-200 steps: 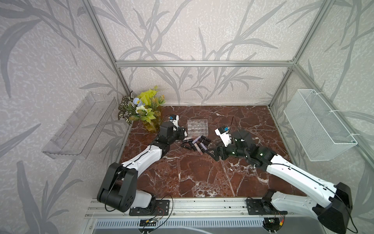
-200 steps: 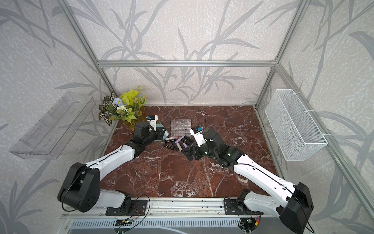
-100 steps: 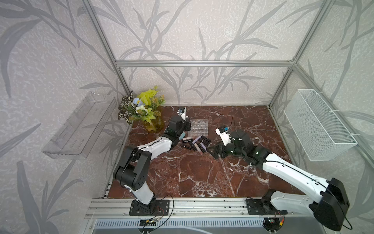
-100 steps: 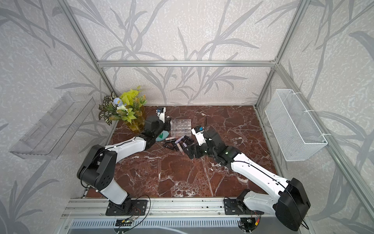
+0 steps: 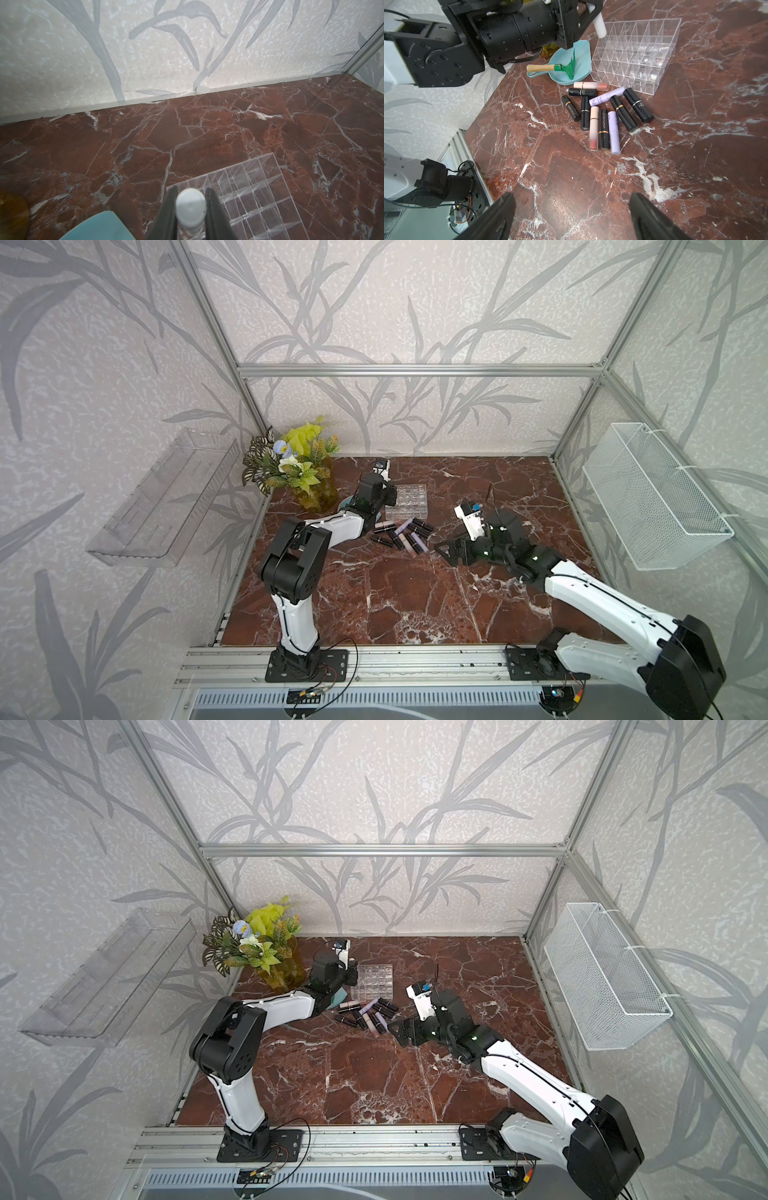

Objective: Arrange the lipsticks in the organizer
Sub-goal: Place the lipstick in the storage box.

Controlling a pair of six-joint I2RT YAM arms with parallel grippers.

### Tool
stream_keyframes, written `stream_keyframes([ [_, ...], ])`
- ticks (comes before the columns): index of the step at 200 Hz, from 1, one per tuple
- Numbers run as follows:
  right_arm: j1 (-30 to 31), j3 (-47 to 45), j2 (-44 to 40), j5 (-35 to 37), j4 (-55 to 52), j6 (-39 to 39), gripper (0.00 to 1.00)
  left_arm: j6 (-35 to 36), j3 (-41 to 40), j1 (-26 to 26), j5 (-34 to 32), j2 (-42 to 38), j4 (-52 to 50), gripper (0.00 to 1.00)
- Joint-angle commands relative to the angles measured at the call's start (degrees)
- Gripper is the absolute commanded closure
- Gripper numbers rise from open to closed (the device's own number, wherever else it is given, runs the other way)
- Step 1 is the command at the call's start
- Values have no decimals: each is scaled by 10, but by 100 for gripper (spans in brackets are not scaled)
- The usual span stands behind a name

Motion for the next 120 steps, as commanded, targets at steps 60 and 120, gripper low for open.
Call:
stream_keyframes([
  [60,-11,-11,-17,-18,15,5,10,7,19,-2,-25,21,-9,96],
  [120,-10,-3,-5,-25,11,8,11,6,21,-3,-18,30,-15,97],
])
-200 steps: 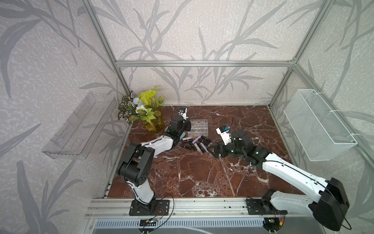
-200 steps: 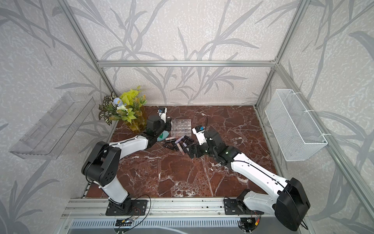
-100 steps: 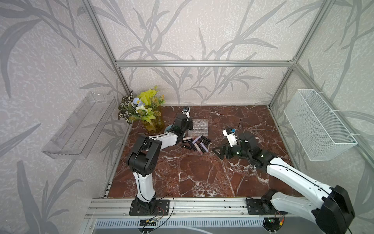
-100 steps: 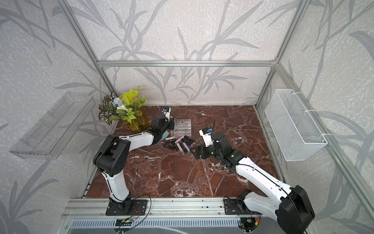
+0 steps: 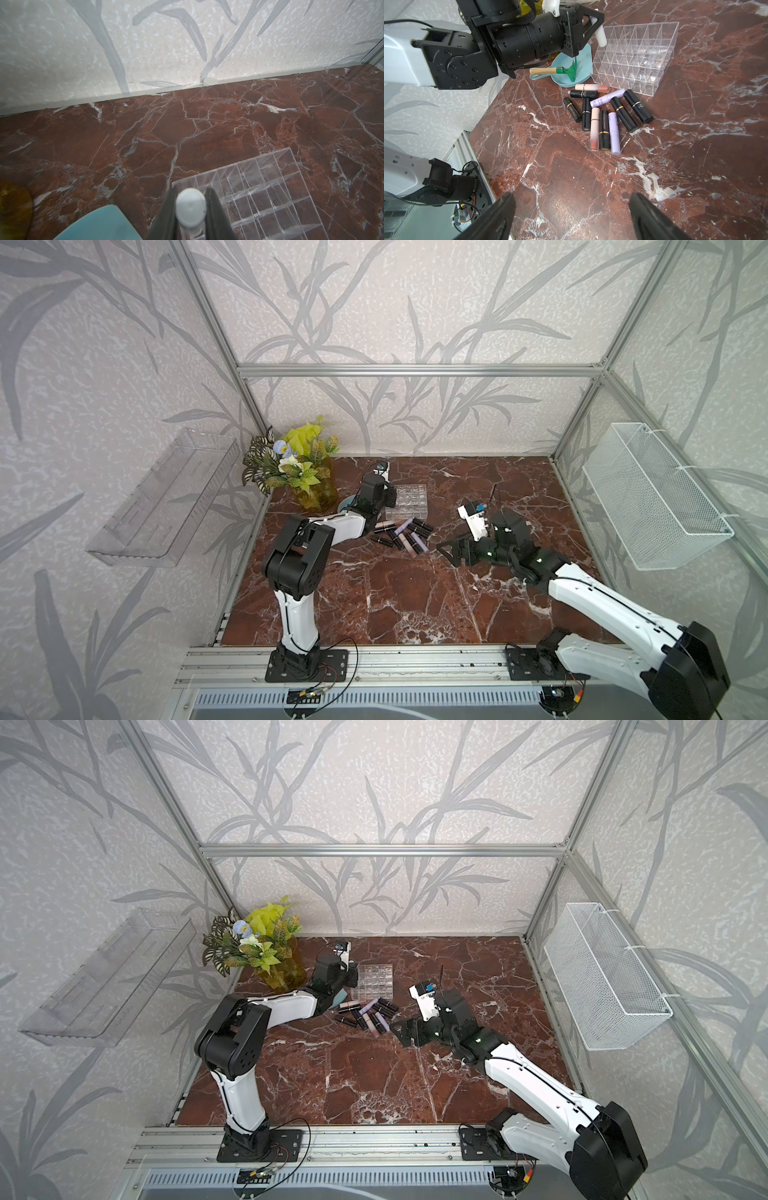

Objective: Arrange the lipsticks in the organizer
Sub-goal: Place the lipstick in the storage box.

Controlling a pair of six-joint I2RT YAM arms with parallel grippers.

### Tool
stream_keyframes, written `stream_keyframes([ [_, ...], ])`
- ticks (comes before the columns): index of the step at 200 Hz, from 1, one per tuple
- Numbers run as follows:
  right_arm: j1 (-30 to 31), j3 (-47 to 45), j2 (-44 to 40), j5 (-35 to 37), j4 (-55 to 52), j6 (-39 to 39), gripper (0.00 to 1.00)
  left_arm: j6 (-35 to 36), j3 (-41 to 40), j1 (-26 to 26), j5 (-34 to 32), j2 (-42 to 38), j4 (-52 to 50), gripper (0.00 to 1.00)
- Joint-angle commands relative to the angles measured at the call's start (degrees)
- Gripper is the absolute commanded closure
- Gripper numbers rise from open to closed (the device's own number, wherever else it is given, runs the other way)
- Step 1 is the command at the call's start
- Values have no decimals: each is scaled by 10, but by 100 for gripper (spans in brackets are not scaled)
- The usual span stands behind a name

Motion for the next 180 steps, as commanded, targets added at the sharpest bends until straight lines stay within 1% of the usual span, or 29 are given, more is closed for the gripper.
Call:
stream_keyframes([
  [1,-2,3,4,-11,6,7,11,4,15,-3,-1,11,-10,97],
  [31,-2,5,6,-11,1,7,11,3,11,-4,-3,9,-6,96],
  [41,-2,8,7,-12,-2,6,10,3,11,-4,-5,11,-5,93],
  [53,-2,11,10,-16,-6,6,9,4,10,-4,-5,11,-4,82],
  [67,-2,14,13,-19,-8,7,8,5,7,-5,-5,9,-1,61],
  [81,-2,17,16,-20,-11,7,6,5,2,-5,-5,5,5,44],
  [95,-2,24,22,-14,-21,1,6,5,-9,-6,-1,-7,18,36],
  [107,-2,34,32,-5,-38,-7,9,5,-27,-9,6,-25,37,30],
  [127,14,58,54,40,-83,-33,12,-3,-69,-16,16,-80,50,28],
  [150,45,94,99,95,-124,-63,14,-57,-161,-17,26,-184,81,29],
  [163,57,111,133,105,-125,-72,15,-87,-203,-17,21,-241,88,30],
  [180,62,125,178,96,-105,-76,18,-119,-255,-17,21,-301,101,32],
])
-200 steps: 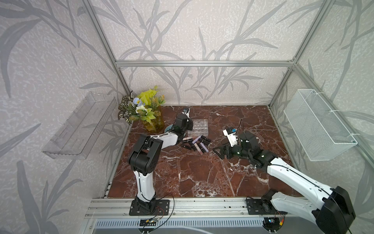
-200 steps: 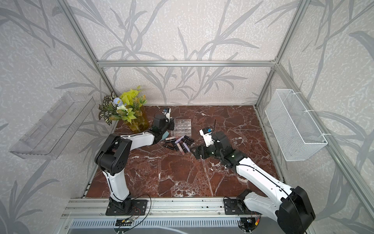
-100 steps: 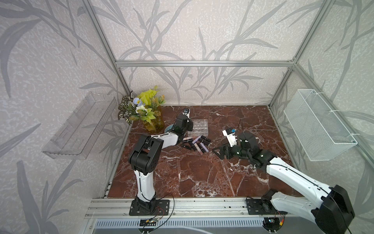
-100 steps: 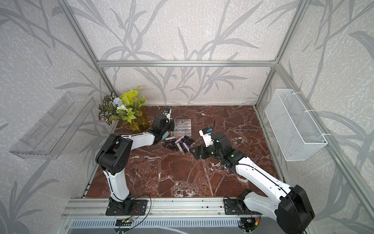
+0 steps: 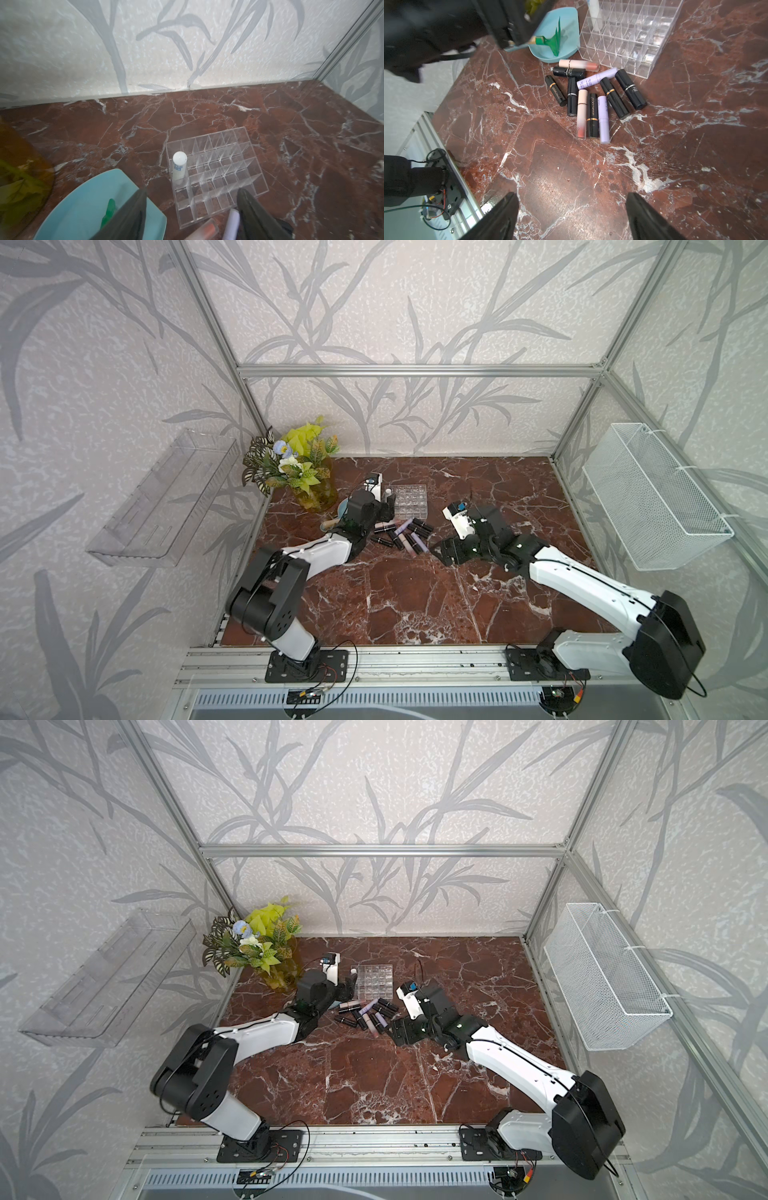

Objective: Arrange the lipsticks in the organizer
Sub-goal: Place the lipstick in the storage box, then pick up the lipstick at the center of the board.

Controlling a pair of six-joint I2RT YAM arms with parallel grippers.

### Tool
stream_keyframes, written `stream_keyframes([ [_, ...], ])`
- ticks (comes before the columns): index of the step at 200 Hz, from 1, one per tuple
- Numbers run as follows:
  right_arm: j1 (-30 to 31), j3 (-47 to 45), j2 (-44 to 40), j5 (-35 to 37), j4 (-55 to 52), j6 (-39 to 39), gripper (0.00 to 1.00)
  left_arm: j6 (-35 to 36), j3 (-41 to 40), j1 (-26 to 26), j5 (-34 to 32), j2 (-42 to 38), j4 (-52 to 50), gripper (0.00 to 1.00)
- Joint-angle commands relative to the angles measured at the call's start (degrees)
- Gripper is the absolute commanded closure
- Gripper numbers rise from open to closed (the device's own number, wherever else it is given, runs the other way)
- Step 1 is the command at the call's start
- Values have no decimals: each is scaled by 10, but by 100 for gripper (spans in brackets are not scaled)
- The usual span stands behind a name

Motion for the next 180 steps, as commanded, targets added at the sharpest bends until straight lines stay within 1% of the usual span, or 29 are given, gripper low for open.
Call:
stream_keyframes([
  [1,12,27,51,24,-11,-27,18,-65,-59,-1,6,-79,48,32],
  [23,17,56,110,12,-1,-33,24,-112,-156,-2,33,-154,106,35],
  [45,28,92,160,21,-5,-42,27,-129,-201,-2,42,-207,118,35],
  [67,29,131,210,39,-17,-44,33,-126,-198,-1,22,-219,97,35],
  [96,29,190,274,98,-73,-56,39,-122,-195,-1,32,-209,97,35],
  [104,29,196,283,107,-79,-60,43,-121,-193,-1,33,-208,97,35],
  [114,28,201,290,115,-85,-62,50,-119,-192,0,34,-208,97,35],
  [123,25,201,293,118,-86,-62,53,-118,-192,0,36,-209,97,35],
  [156,11,173,278,108,-76,-70,55,-121,-191,0,24,-214,87,35],
  [180,8,177,284,101,-83,-79,55,-119,-191,1,25,-212,89,35],
])
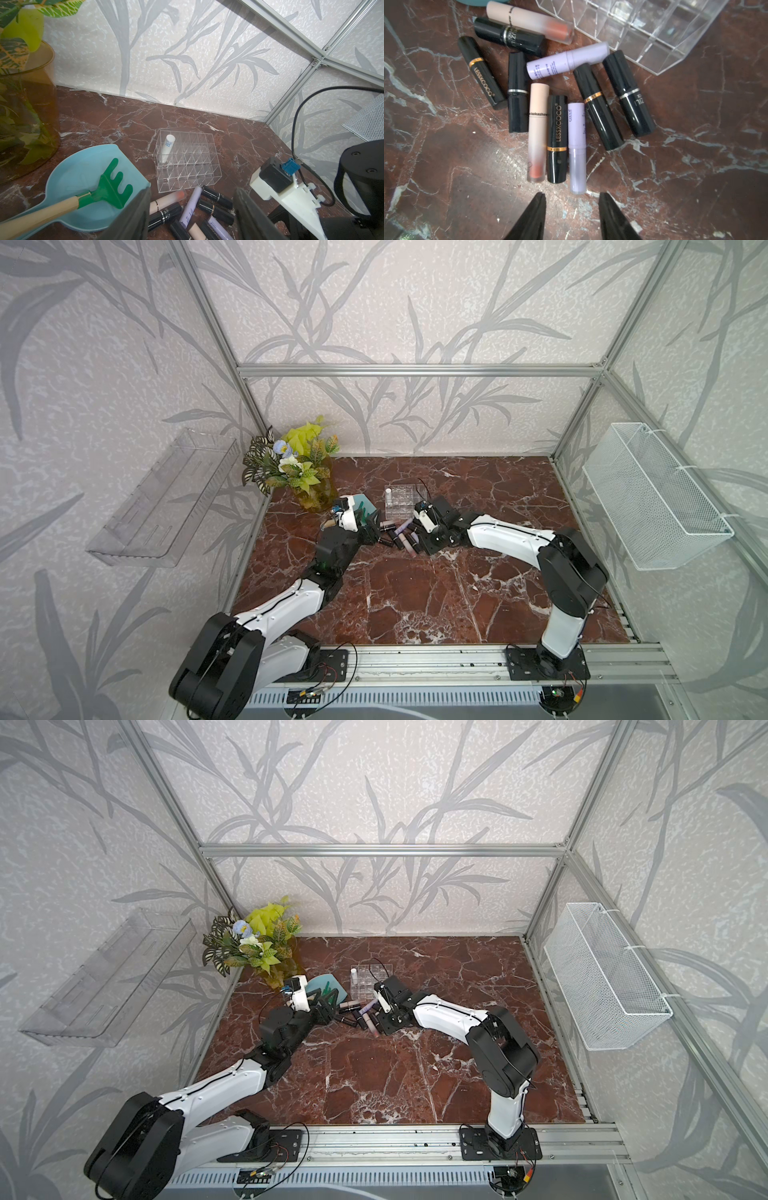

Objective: Arrange the lipsticks in the organizer
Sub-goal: Pick up the lipstick at the center of the board.

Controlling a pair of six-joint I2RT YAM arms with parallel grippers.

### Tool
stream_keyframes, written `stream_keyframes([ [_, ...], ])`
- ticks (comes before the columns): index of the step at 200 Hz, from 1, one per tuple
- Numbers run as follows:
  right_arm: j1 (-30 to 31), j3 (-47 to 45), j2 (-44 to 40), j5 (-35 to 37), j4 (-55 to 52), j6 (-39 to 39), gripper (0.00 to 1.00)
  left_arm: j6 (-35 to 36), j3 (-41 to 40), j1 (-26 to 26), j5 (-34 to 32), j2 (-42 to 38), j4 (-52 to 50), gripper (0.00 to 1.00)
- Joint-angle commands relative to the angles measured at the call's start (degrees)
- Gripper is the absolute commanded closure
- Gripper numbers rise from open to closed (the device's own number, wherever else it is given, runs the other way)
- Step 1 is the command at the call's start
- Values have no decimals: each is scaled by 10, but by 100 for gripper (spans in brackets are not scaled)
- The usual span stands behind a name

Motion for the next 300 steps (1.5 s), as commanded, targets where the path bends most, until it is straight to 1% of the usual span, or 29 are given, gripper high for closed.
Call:
stream_keyframes([
  [1,-5,-3,-4,1,-20,-16,55,-3,13,1,-1,-3,5,35],
  [45,-6,39,42,-10,-52,-26,56,-5,15,1,5,0,4,35],
  [72,-6,62,66,-17,-70,-29,59,-4,13,1,-1,-5,2,35],
  [89,-6,67,72,-18,-73,-30,61,-3,14,1,1,-3,1,35],
  [164,-6,86,94,-13,-88,-29,63,-1,17,1,2,-3,-3,35],
  [278,14,144,152,14,-140,-38,60,-2,20,2,5,-5,-8,35],
  [290,16,149,155,17,-144,-40,61,-1,20,1,5,-6,-8,35],
  [300,18,149,155,18,-145,-41,65,-1,20,2,5,-6,-9,35],
])
